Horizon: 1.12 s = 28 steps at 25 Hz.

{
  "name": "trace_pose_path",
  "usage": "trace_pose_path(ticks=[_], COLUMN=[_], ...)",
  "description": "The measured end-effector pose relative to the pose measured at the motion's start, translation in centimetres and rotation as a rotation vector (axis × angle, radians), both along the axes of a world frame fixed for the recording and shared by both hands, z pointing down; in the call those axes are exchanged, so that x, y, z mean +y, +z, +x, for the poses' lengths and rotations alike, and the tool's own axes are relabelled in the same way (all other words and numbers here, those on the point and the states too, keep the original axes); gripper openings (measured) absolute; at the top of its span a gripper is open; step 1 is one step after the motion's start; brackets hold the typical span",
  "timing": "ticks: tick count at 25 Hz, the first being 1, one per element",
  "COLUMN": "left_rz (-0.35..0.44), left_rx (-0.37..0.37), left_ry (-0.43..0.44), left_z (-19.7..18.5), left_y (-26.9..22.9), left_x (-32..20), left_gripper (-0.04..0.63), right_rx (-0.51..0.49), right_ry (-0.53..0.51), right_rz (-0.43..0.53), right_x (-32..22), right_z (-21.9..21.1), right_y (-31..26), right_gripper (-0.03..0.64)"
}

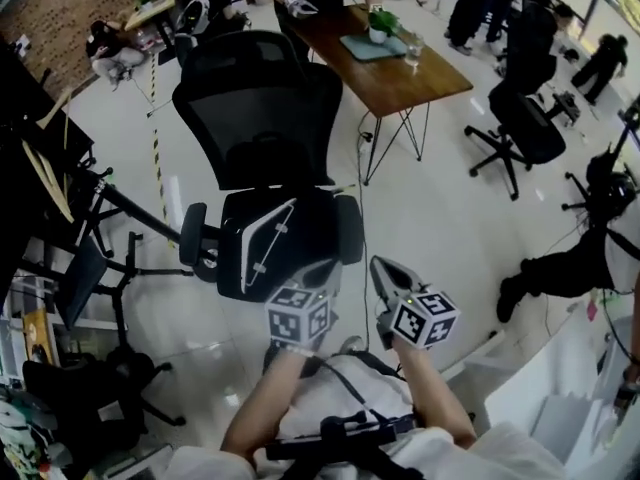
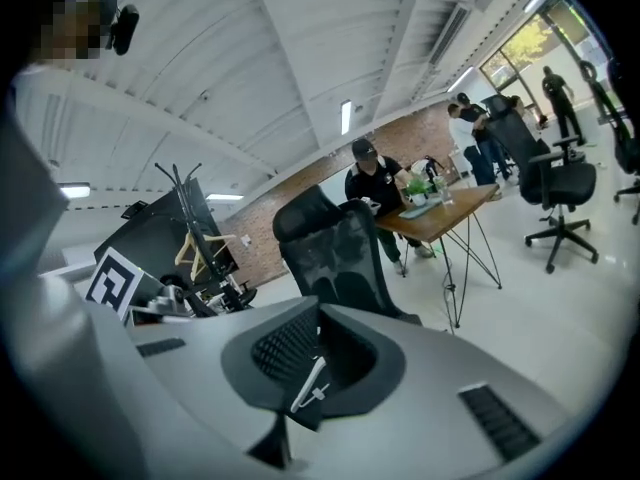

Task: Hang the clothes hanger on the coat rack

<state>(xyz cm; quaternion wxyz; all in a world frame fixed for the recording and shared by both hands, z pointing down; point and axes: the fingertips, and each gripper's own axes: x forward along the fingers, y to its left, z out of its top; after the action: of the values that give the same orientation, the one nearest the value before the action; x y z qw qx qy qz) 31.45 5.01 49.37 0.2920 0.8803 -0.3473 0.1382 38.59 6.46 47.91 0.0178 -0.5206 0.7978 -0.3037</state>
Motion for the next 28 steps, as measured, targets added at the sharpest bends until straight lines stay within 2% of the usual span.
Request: trace_pose_path(ticks=[10, 19, 22, 28], left_rz=[-0.032, -0.086, -0.112, -0.148], left_rx=[-0.021, 0.011, 0.010, -0.005], left_ry=[-0.204, -0.360, -0.392, -0.433], left_z=[-9.4, -19.7, -22.5, -26.6], left_y=[1.7, 4.2, 5.5, 7.9], left_x=[-1.0, -2.7, -3.3, -4.9], left_gripper=[-0.009, -0.009, -0.009, -0.009], right_rx=[-0.021, 0.059, 0.077, 0.121], right_ry=[-0.177, -0.306, -0.337, -0.383], right_rz=[-0.027, -0.071, -0.113, -0.178], right_x=[-3.0, -5.6, -6.7, -9.0], right_z=[-8.3, -18.4, -20.9, -24.9], right_y=[1.7, 4.4, 6.2, 9.9], right_gripper=[0.028, 0.036, 0.134, 0.188])
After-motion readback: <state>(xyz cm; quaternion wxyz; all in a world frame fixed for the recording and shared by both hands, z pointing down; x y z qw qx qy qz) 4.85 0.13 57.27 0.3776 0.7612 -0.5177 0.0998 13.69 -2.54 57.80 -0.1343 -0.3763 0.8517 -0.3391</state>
